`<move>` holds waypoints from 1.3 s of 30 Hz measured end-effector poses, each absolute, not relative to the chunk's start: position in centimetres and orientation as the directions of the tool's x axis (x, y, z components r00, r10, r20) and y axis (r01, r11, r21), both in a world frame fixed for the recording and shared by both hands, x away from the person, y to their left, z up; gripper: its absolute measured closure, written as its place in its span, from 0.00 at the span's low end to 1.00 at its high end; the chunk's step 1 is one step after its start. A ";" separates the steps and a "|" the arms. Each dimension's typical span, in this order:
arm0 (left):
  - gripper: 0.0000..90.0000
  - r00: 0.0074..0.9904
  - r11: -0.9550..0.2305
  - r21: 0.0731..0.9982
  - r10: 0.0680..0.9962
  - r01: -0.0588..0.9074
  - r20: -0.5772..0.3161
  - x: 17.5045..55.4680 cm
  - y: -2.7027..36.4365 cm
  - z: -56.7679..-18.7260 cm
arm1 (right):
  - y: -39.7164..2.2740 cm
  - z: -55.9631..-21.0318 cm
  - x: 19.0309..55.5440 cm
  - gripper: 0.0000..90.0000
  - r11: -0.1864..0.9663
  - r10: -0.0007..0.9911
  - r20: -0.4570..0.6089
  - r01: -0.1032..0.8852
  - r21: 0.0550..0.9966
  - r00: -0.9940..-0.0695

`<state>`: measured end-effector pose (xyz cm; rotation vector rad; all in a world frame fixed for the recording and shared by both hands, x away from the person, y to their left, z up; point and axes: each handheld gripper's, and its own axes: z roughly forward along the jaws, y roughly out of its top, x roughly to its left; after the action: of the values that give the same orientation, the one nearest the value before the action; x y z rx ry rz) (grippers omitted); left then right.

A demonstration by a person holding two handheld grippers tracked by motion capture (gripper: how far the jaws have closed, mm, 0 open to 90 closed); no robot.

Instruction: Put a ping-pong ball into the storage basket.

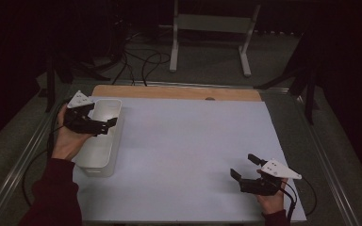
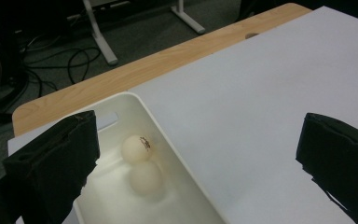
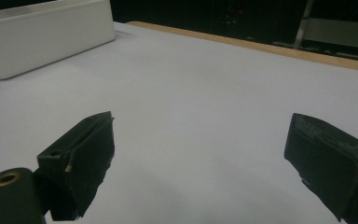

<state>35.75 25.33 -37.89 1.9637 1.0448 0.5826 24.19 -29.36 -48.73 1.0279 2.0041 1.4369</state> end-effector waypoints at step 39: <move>0.00 0.566 -0.247 0.869 0.823 0.430 -0.046 27.2 24.6 -45.0 | -28.8 -48.2 24.7 0.09 0.161 0.776 0.058 0.286 0.945 -0.628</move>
<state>27.23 24.62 -44.99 1.8740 1.0178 0.5339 24.72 -28.75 -48.15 1.0062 1.9998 1.4724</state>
